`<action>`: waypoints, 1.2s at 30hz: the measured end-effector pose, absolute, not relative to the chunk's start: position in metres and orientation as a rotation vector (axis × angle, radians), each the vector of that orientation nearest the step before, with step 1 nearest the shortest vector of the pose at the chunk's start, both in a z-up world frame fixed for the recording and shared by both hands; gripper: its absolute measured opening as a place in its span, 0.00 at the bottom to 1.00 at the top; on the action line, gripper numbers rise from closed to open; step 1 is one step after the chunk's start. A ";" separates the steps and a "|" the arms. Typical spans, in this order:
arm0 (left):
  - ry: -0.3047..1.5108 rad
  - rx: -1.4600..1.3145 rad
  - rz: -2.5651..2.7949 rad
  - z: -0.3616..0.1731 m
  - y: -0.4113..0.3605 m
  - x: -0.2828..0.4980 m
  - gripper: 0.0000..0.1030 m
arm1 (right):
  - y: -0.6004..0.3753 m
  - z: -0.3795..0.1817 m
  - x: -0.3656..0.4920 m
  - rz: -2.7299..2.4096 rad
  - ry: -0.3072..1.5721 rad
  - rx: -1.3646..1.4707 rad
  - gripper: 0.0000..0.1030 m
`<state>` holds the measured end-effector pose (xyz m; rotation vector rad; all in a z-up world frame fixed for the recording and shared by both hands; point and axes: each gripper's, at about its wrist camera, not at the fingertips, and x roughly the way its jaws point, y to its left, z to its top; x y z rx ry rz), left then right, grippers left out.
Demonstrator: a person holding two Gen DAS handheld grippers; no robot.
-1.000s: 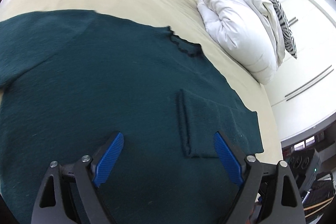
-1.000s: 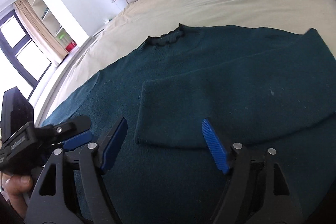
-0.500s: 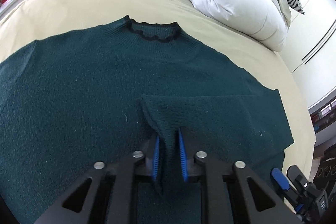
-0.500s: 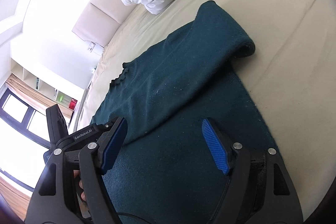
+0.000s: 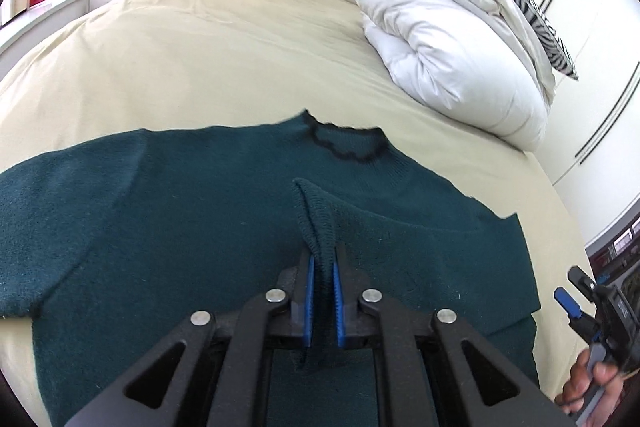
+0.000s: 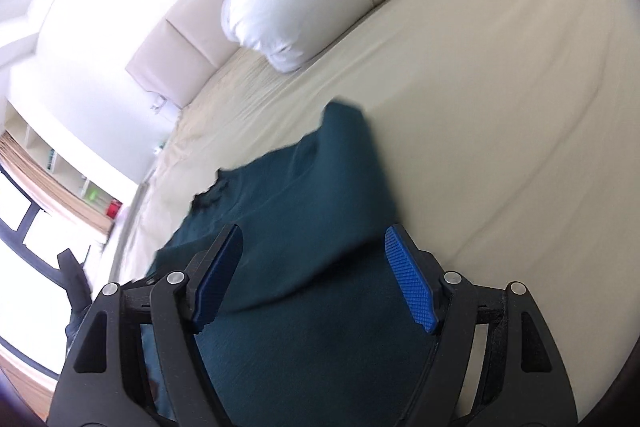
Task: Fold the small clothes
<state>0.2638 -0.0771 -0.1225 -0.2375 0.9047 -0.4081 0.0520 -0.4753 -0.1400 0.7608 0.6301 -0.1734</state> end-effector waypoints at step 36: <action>0.889 -0.273 -0.334 -0.162 -0.051 0.283 0.11 | -0.533 -0.176 0.168 -0.161 0.875 0.711 0.43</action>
